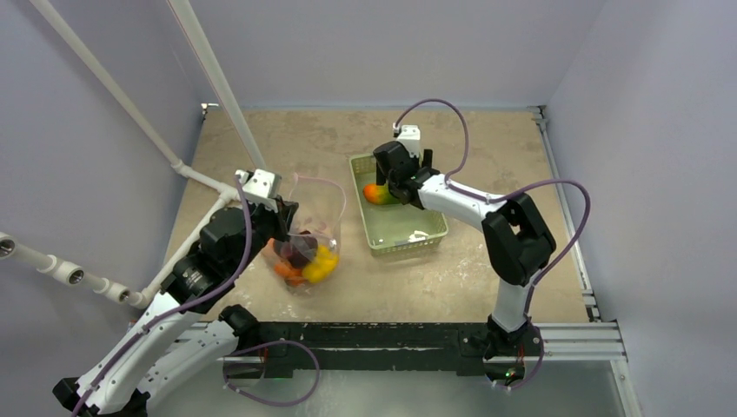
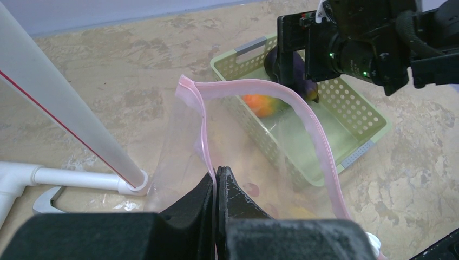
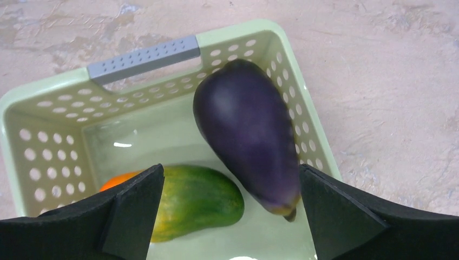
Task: Place the food in the zip-top bag and seal the zipper
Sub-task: Pick up the fake vegetable from the bin.
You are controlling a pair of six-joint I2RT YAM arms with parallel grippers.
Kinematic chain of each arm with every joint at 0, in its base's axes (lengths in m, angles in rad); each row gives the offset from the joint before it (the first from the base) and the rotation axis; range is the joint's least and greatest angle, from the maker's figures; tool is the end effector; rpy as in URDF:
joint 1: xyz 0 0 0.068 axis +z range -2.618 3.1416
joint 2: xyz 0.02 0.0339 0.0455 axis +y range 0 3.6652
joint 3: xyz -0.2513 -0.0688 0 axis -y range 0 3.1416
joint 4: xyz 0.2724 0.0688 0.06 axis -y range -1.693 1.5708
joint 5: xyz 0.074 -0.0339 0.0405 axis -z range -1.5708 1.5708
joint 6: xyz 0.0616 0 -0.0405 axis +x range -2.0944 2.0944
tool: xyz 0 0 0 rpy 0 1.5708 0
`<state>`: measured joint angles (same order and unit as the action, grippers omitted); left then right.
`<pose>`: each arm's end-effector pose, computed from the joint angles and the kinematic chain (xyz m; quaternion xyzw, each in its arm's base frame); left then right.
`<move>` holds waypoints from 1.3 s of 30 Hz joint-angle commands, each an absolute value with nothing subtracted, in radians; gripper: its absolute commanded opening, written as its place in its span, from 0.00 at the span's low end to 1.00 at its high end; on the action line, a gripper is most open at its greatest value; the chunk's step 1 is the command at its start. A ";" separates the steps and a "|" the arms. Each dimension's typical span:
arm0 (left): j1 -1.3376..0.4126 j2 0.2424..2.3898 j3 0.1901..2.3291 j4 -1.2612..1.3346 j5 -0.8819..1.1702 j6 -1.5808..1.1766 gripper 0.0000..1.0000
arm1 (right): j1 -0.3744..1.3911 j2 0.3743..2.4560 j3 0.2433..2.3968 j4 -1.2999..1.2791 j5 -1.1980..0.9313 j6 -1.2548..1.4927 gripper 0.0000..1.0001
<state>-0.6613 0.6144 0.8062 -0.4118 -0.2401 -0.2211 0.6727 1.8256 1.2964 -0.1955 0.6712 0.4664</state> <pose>0.1678 -0.1120 0.3400 0.0961 0.7725 -0.1805 0.6012 0.3682 0.2444 0.1899 0.0458 0.8703 -0.0439 0.4884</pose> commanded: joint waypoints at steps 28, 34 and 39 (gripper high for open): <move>-0.655 0.589 0.842 -0.380 -0.236 -0.212 0.00 | 0.619 2.122 1.548 -0.217 0.792 0.391 0.93; -0.655 0.591 0.842 -0.380 -0.238 -0.212 0.00 | 0.617 2.091 1.539 -0.212 0.787 0.386 0.68; -0.655 0.592 0.842 -0.380 -0.241 -0.212 0.00 | 0.618 2.032 1.532 -0.218 0.774 0.392 0.50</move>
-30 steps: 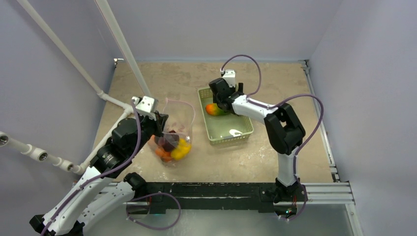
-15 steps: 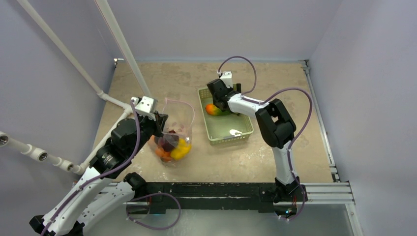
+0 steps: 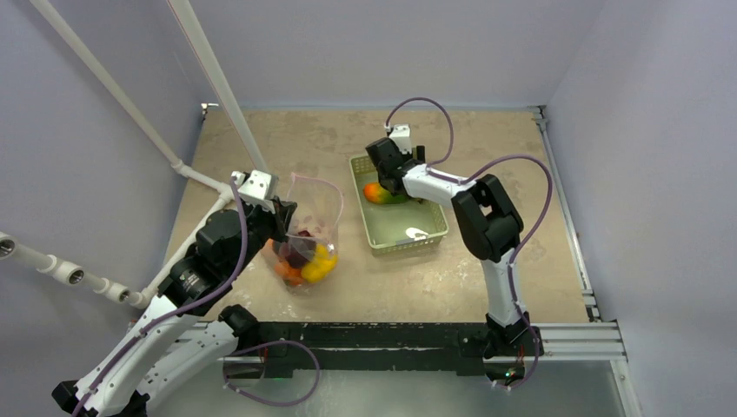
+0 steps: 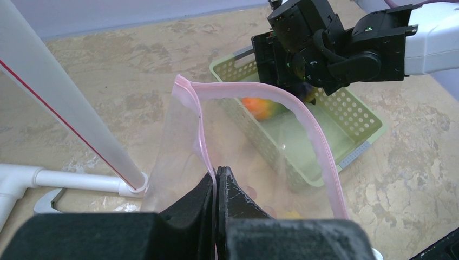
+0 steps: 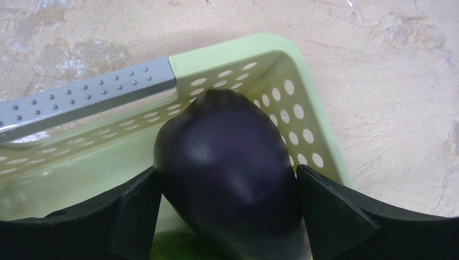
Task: Place the food in the zip-top bag and seal the zipper
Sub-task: Pick up the fake vegetable from the bin, then place the fake vegetable in the zipper food storage bag.
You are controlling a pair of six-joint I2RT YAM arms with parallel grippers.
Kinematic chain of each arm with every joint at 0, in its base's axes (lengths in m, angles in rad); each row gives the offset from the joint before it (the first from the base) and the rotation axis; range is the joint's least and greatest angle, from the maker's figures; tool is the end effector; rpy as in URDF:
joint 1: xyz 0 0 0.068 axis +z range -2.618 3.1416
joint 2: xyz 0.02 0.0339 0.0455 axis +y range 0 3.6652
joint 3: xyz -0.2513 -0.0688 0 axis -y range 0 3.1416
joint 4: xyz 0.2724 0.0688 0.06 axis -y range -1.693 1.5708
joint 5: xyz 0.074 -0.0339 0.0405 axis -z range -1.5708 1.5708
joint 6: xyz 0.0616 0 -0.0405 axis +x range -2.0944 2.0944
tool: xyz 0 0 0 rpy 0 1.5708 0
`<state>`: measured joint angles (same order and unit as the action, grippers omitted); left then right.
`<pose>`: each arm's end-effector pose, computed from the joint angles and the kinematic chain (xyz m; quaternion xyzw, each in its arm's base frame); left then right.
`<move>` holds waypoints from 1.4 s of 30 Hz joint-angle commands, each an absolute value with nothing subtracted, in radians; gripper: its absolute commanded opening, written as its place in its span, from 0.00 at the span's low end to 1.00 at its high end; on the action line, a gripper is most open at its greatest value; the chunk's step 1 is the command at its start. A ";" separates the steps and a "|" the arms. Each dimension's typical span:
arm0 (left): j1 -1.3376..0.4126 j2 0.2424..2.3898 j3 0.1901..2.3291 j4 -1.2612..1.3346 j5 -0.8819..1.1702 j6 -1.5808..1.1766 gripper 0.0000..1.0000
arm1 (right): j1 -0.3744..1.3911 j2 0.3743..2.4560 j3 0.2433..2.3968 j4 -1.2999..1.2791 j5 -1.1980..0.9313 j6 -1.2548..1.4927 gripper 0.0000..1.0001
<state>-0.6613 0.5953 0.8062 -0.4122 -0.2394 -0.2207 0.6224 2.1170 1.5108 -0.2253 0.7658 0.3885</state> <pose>0.1643 -0.1094 0.3434 0.0944 0.7670 -0.1844 0.6074 0.4217 0.2500 0.1349 0.0331 0.8748 -0.1425 0.4619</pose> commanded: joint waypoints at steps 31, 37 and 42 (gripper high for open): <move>-0.653 0.598 0.843 -0.380 -0.244 -0.213 0.00 | 0.651 1.301 1.322 0.128 -0.023 0.345 0.46; -0.653 0.595 0.841 -0.381 -0.244 -0.213 0.00 | 0.670 1.219 1.276 0.233 -0.216 0.408 0.45; -0.653 0.593 0.841 -0.380 -0.244 -0.214 0.00 | 0.697 1.178 1.215 0.343 -0.307 0.466 0.44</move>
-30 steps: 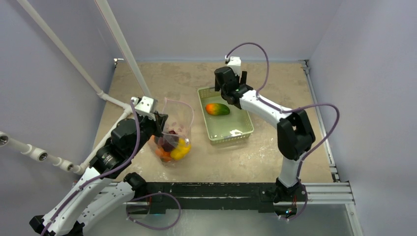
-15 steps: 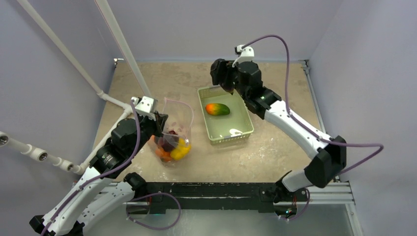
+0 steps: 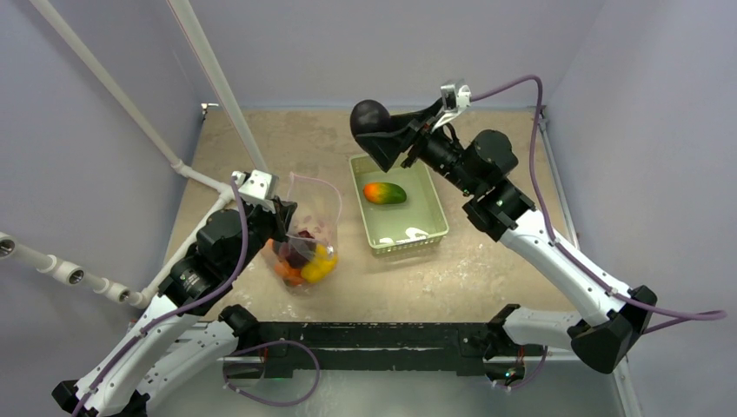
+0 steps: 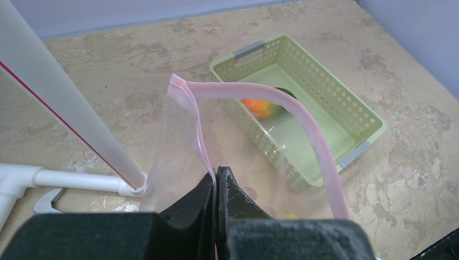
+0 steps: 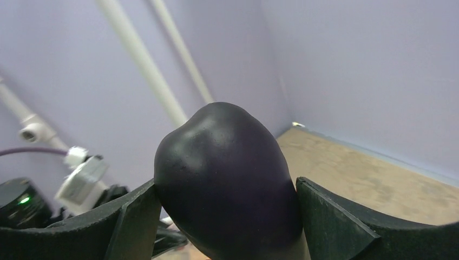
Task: Place the food in the zip-top bag and seal the zipper
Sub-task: Place the fake vegetable in the zipper food storage bag.
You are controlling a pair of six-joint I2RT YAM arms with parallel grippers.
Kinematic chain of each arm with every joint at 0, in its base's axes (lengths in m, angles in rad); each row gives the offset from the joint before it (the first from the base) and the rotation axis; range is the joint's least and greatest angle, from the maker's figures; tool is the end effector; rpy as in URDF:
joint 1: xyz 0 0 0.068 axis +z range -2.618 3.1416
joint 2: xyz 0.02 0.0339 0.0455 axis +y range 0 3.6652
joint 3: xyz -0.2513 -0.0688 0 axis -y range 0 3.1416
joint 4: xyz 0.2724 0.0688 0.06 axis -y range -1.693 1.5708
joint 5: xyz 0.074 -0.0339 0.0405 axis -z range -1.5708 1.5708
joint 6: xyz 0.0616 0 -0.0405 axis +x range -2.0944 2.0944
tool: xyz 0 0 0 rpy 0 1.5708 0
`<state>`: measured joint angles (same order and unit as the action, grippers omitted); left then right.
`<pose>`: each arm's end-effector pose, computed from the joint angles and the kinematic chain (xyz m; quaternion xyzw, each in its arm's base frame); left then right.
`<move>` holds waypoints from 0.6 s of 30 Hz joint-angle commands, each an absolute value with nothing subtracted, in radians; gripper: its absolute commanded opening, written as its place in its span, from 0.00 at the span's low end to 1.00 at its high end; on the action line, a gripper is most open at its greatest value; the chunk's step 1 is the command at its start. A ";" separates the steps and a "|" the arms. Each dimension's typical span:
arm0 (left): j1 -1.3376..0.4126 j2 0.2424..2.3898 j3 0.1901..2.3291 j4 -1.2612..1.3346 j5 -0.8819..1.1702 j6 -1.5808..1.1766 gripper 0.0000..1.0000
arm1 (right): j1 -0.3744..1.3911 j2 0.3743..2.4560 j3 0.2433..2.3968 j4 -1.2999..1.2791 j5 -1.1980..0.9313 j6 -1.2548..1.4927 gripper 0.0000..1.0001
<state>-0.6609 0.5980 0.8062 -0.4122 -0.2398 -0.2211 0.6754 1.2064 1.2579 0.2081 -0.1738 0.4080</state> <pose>0.1649 -0.1097 0.3429 0.0942 0.7678 -0.1837 0.6065 0.2505 0.2144 0.4568 -0.1491 0.5927 0.4525 0.6494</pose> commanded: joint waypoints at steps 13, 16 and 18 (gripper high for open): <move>-0.653 0.587 0.841 -0.380 -0.247 -0.215 0.00 | 0.844 1.196 1.123 0.536 -0.306 0.549 0.43; -0.652 0.588 0.842 -0.381 -0.247 -0.215 0.00 | 0.868 1.207 1.095 0.599 -0.312 0.573 0.42; -0.653 0.588 0.842 -0.381 -0.247 -0.216 0.00 | 0.882 1.210 1.072 0.649 -0.314 0.588 0.42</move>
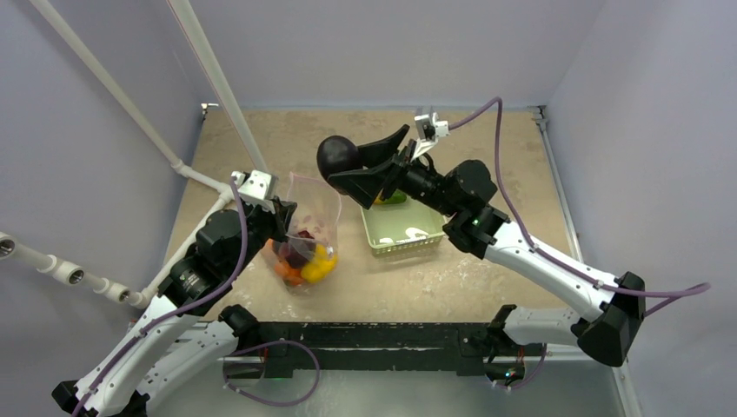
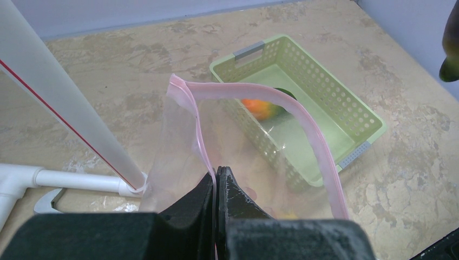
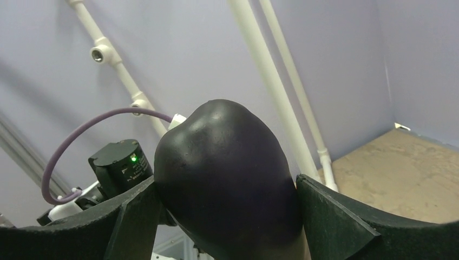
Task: Place the food in the zip-top bag and seal the zipper
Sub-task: Place the fake vegetable in the zipper food storage bag.
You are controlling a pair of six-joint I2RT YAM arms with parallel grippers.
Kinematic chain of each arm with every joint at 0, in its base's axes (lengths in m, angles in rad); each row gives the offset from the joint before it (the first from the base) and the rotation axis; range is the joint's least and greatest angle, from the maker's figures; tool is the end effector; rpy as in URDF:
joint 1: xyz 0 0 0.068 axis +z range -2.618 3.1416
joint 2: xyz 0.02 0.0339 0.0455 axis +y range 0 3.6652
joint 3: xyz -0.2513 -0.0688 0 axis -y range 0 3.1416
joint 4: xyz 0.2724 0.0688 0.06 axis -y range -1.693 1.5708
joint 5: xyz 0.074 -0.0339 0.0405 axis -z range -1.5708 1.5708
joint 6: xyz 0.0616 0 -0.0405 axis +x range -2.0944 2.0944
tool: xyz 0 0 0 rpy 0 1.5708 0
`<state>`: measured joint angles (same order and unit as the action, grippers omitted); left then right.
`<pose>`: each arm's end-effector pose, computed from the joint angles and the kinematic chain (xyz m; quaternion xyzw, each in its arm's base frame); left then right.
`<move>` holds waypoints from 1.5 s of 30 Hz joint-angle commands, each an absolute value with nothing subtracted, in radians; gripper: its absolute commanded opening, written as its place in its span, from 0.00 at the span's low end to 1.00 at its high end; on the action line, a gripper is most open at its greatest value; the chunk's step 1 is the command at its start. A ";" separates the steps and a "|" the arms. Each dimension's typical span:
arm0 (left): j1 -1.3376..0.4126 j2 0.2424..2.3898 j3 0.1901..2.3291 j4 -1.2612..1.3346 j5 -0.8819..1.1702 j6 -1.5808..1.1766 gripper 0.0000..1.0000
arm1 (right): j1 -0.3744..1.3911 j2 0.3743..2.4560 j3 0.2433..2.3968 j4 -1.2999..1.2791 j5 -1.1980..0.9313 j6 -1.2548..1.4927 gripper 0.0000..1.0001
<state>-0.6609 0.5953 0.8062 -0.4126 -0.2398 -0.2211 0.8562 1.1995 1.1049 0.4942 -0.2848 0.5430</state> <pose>0.1644 -0.1093 0.3433 0.0940 0.7671 -0.1842 0.6073 0.2021 0.2593 0.4335 -0.2022 0.5220 0.5912 0.5807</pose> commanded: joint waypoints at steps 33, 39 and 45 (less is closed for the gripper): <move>-0.652 0.581 0.841 -0.382 -0.253 -0.214 0.00 | 0.982 1.451 0.997 0.700 -0.201 0.600 0.40; -0.653 0.580 0.841 -0.380 -0.254 -0.213 0.00 | 1.003 1.480 1.007 0.612 -0.135 0.595 0.39; -0.652 0.579 0.841 -0.380 -0.254 -0.214 0.00 | 1.029 1.504 1.025 0.516 -0.063 0.589 0.41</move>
<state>-0.6544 0.5865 0.8062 -0.4362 -0.2680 -0.2203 1.0008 1.4864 1.0008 0.6025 -0.1307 0.6083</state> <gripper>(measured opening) 0.003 0.867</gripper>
